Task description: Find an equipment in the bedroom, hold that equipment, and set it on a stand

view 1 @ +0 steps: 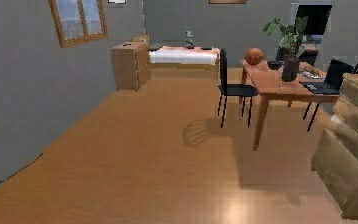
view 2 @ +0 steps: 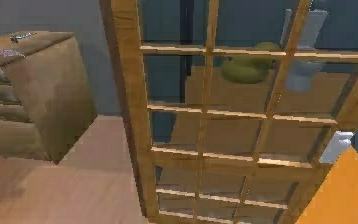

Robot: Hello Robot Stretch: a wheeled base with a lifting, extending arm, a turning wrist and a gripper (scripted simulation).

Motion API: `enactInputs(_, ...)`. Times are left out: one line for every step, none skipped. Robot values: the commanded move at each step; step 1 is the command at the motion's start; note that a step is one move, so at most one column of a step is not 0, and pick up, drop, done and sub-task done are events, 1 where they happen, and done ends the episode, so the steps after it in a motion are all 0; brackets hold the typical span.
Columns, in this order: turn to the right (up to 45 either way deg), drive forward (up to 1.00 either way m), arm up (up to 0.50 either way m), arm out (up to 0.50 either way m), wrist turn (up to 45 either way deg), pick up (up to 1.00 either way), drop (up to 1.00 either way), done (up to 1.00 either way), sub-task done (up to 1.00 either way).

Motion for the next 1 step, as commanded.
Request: enactInputs(0.0,1.0,0.0,0.0,0.0,0.0,0.0,0.0,0.0)
